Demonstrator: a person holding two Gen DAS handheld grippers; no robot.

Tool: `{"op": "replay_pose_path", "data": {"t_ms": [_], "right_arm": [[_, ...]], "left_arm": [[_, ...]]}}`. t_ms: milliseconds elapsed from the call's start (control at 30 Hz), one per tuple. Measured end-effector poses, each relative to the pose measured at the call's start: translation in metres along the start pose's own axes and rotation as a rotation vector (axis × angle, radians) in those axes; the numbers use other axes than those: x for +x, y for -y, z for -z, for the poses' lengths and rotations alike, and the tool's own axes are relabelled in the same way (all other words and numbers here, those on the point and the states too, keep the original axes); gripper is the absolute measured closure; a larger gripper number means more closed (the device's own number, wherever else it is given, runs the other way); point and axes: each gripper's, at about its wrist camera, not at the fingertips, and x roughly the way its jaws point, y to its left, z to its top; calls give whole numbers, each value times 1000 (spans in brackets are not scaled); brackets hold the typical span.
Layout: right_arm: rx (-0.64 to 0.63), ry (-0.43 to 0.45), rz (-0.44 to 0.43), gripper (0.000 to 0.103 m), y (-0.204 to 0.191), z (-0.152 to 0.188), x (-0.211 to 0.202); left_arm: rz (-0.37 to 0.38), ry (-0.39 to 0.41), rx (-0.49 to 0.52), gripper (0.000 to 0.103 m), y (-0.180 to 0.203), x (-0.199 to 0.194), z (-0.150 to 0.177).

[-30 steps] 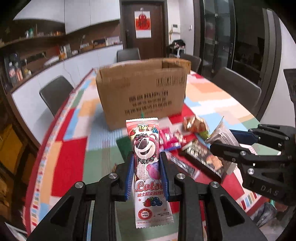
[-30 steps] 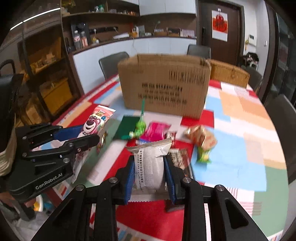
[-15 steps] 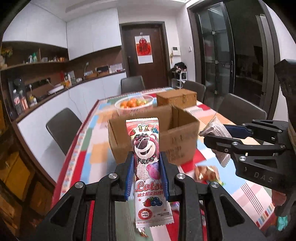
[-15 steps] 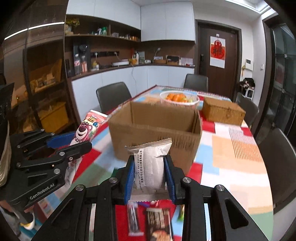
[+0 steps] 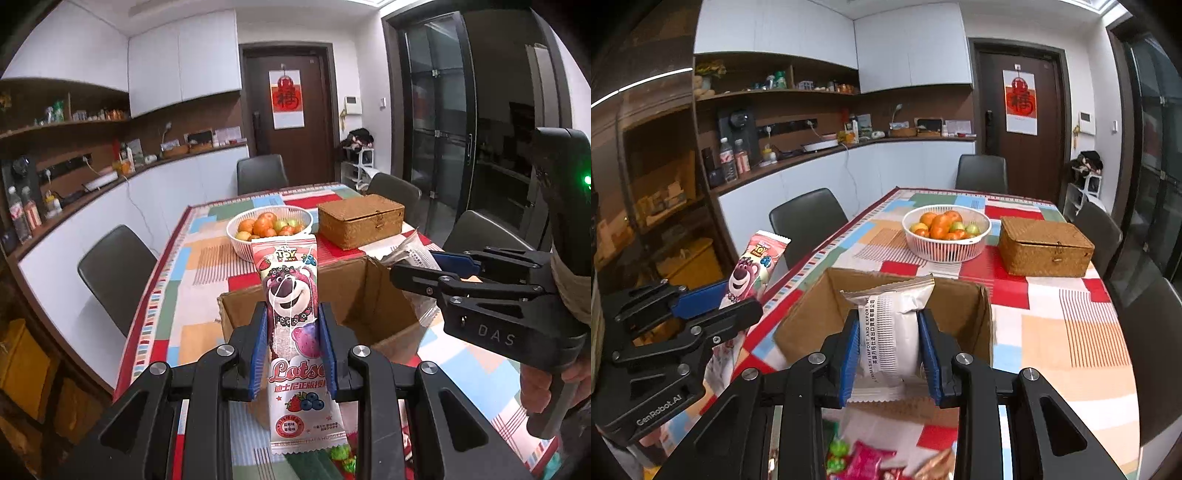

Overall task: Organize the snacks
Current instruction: 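Carry both packets over the cardboard box and open both grippers to drop them inside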

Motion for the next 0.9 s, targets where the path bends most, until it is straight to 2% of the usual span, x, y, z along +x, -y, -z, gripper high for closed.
{"op": "replay_pose_path", "data": {"t_ms": [133,400,433,467,500,533,600,767,900], "right_arm": [[28,-27,6,71,12,-12,23],[53,-105,22,71,22,-18,68],[53,-114,24,71,23,-17,73],[52,-120,26,71,23,-17,76],[49,-123,28,68,23,-15,78],[44,-128,33,59,23,-14,81],[46,-136,51,51,24,-13,83],[44,-98,56,51,22,-2,62],[7,-50,61,51,8,9,33]], "left_arm": [[7,-46,-25,76,-12,30,-12],[-15,-140,-80,75,-21,82,-13],[-25,-147,-78,73,-22,87,-12],[-33,-152,-77,63,-22,90,-12],[-44,-155,-79,58,-22,90,-11],[-53,-147,-85,53,-22,88,-10],[-64,-126,-83,51,-21,78,-5],[-63,-83,-77,37,-17,45,8],[-68,-40,-82,33,-14,13,17]]}}
